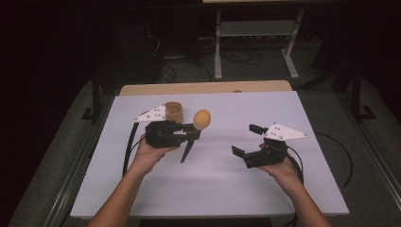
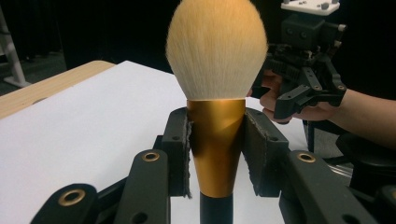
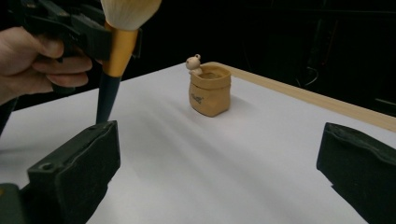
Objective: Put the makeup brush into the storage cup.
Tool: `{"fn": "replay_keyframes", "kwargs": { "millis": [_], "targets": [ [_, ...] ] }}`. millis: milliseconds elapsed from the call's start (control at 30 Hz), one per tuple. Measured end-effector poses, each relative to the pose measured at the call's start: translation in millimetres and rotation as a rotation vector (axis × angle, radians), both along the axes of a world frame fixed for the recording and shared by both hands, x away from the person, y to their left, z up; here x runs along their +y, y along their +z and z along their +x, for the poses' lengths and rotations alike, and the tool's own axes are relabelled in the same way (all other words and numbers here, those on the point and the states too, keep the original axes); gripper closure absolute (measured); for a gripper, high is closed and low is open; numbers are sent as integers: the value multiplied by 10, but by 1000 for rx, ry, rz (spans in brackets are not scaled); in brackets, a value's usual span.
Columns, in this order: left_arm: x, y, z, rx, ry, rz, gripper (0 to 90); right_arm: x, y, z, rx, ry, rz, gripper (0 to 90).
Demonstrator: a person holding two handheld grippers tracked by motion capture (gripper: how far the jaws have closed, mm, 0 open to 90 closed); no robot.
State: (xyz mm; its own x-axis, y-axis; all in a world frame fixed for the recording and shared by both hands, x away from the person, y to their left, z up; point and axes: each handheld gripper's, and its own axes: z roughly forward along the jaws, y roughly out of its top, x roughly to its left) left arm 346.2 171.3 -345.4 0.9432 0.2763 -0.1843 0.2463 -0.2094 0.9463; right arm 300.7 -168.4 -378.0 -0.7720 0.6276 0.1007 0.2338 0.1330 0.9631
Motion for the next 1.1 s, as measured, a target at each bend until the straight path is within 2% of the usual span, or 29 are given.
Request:
{"fn": "replay_keyframes", "kwargs": {
  "millis": [633,900,1000,1100],
  "targets": [
    [-83,-25,-24,-17,3,-9,640,418,44,164,10,98,24,0],
    [-140,-83,-14,-9,-3,-5,640,496,-69,162,67,140,36,0],
    [-147,-85,-14,-7,1,-17,640,521,-107,162,77,148,21,0],
    [-146,-87,-15,-5,3,-25,640,547,-114,162,81,150,35,0]
  ]
}}
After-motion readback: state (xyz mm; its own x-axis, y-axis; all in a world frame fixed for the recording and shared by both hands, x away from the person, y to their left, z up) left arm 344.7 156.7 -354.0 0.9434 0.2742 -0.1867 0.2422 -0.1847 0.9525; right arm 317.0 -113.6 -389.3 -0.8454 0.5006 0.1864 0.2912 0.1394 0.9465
